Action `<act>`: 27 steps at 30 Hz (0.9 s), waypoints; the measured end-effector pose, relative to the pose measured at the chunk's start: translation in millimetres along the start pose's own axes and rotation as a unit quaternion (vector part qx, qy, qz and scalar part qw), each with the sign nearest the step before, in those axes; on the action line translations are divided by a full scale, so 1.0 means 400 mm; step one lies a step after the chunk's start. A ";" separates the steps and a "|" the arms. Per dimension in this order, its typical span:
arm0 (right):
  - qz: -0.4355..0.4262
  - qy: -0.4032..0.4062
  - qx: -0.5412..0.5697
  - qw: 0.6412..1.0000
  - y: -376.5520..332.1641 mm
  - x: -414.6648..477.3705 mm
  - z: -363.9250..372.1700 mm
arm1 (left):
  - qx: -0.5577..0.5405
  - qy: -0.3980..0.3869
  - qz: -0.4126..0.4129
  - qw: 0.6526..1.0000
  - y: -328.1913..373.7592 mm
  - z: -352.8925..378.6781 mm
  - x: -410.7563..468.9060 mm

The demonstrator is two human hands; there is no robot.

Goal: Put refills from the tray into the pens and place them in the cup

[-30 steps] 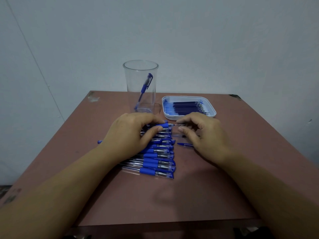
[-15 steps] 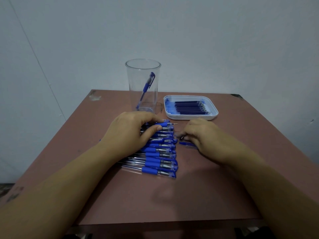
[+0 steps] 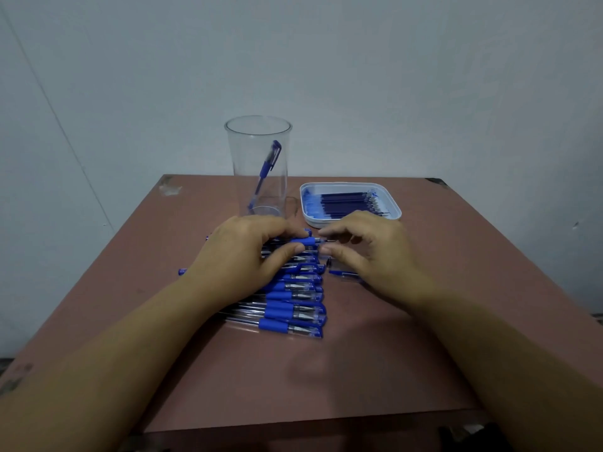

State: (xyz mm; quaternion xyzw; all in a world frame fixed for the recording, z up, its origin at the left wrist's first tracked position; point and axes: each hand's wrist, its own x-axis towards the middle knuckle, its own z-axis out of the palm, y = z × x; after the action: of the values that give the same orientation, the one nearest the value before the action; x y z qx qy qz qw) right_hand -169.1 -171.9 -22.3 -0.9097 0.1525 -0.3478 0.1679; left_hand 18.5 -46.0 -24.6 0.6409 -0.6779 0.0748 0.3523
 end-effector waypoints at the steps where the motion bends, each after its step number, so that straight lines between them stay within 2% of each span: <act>1: -0.003 0.000 0.000 1.000 0.004 0.001 0.003 | -0.001 0.002 0.000 1.000 0.001 0.001 0.000; 8: 0.039 0.043 0.000 0.998 0.038 -0.020 -0.040 | 0.006 0.010 -0.009 1.000 -0.008 -0.003 -0.001; 15: -0.009 0.015 -0.001 1.000 0.010 -0.008 -0.018 | 0.003 -0.007 0.003 1.000 0.001 0.005 0.001; 22: 0.013 0.047 -0.010 0.999 0.035 -0.021 -0.045 | 0.006 0.001 0.002 1.000 -0.004 -0.001 0.000; 27: -0.019 0.022 -0.026 0.999 0.024 -0.013 -0.024 | 0.005 -0.001 0.014 1.000 0.008 0.006 0.003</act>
State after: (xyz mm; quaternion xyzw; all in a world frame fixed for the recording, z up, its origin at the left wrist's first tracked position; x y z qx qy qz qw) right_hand -180.9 -180.4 -22.4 -0.9088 0.1477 -0.3665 0.1345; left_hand 14.9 -47.7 -24.5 0.6332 -0.6868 0.0827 0.3472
